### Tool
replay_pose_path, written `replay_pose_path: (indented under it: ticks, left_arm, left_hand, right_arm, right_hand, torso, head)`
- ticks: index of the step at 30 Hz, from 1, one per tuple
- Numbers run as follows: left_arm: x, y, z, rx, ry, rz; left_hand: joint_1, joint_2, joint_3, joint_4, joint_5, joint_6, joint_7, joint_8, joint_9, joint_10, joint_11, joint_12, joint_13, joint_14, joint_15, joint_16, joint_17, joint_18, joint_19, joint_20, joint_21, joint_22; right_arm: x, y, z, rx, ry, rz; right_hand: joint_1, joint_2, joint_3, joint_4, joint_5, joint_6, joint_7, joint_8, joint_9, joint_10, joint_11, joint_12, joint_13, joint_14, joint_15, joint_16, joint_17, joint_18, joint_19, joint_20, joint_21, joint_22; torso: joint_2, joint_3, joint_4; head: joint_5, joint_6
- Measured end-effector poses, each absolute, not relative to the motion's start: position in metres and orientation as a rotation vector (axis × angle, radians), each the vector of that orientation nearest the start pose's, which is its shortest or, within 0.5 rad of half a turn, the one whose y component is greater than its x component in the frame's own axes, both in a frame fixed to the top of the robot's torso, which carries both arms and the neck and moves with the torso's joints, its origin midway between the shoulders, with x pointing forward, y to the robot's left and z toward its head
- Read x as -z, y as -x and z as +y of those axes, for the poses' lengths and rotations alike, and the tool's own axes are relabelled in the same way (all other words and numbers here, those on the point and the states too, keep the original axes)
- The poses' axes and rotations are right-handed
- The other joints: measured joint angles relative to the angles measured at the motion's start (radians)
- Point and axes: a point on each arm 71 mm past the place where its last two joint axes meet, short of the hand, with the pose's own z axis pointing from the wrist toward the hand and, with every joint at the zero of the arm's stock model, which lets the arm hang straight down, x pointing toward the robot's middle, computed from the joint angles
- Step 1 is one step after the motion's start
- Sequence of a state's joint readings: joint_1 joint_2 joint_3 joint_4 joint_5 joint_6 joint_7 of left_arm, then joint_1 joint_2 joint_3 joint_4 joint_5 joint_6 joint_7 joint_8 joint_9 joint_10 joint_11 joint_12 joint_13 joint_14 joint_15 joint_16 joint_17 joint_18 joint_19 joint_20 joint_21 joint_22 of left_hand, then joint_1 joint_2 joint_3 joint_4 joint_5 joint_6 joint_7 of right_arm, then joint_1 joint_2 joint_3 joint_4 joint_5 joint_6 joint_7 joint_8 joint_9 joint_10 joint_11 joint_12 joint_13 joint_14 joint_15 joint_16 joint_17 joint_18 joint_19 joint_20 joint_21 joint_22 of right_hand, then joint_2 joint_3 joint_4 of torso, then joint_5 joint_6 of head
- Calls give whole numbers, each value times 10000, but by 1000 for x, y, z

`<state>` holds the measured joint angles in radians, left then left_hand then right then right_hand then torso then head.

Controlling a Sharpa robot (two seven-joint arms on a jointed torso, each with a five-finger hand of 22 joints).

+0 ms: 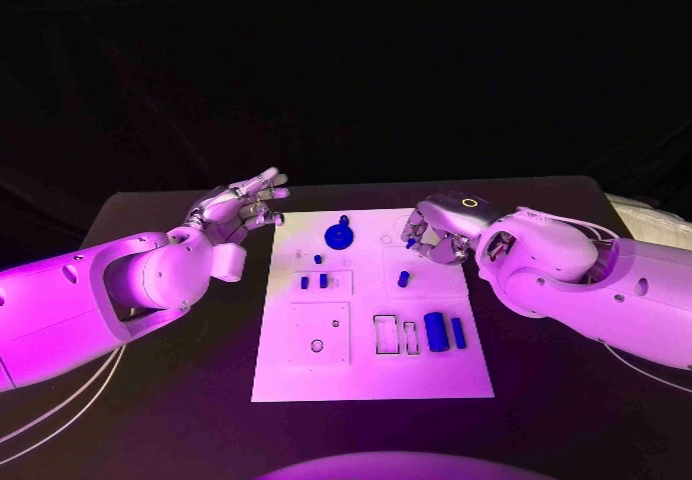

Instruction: Assemble the parts on the task board

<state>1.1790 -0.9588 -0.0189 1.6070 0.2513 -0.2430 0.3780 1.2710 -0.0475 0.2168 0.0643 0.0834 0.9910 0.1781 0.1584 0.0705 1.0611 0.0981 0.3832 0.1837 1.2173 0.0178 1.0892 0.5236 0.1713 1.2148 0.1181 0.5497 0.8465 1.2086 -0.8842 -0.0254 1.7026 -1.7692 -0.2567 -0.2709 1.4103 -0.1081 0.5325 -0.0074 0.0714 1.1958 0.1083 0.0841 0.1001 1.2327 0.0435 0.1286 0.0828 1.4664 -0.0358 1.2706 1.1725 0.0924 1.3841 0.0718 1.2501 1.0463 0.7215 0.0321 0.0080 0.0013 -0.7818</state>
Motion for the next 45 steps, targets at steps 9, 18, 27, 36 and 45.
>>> replay_pose_path:
  ticks: [9, 18, 27, 36, 45]
  left_arm:
    - [182, -473, 237, 16334, 14312, 13550]
    - [190, -472, 223, 16458, 14420, 13869]
    - [191, -471, 218, 16524, 14448, 14004]
    - [191, -471, 218, 16523, 14459, 14047]
    - [191, -471, 217, 16522, 14458, 14078]
  left_hand:
    - [0, 0, 0, 0, 0, 0, 0, 0, 0, 0, 0, 0, -1, 0, 0, 0, 0, 0, 0, 0, 0, 1]
    - [40, -40, 0, 0, 0, -35, -35, -1, 0, -34, 34, 0, -1, 0, 0, 0, -35, -1, -36, 36, 0, -9]
    - [239, 76, 115, -115, 185, -35, -36, 47, 0, -88, -18, 66, 9, 0, 0, 0, -72, 0, -36, 36, 0, -26]
    - [265, 53, 138, -137, 201, -35, -36, 60, 0, -88, -17, 69, 8, -21, -21, 0, -87, 0, -36, 36, 0, -26]
    - [264, 53, 138, -137, 201, -35, -36, 60, 0, -88, -18, 69, 7, -35, -35, 0, -92, 0, -36, 36, 0, -26]
  right_arm:
    - [164, -431, -119, -6454, 4497, 15748]
    - [192, -412, -81, -7528, 4953, 16249]
    - [210, -402, -65, -7860, 5318, 16836]
    - [218, -400, -64, -7757, 5558, 17258]
    - [221, -399, -62, -7710, 5711, 17456]
  right_hand:
    - [1, -1, 0, 0, -7, -2, 1, -21, -4, -1, 1, -37, -9, 0, 0, 0, -3, 0, 0, 0, 0, 0]
    - [-63, 63, 40, -40, 99, -41, 36, -77, -3, 31, 39, -98, -57, 0, 0, -1, -7, 0, 22, 23, 0, -2]
    - [-90, 36, 69, -69, 161, -48, 40, -114, 30, 30, 40, -110, -78, 0, 0, -1, -7, -1, 36, 37, 48, -3]
    - [-103, 22, 69, -69, 215, -16, 85, -75, 25, 29, 41, -110, -86, 0, -1, -1, -6, -1, 36, 37, 48, -4]
    - [-158, 26, 68, -69, 216, -26, 95, -73, 18, 29, 42, -110, -89, 0, 0, -2, -6, -1, 35, 37, 48, -5]
  torso:
    - [1, -12, 17]
    - [2, -23, 29]
    - [3, -21, 12]
    - [2, -12, 2]
    - [2, -9, 1]
  head:
    - [251, -91]
    - [738, -317]
    - [998, -471]
    - [1123, -542]
    - [1146, -593]
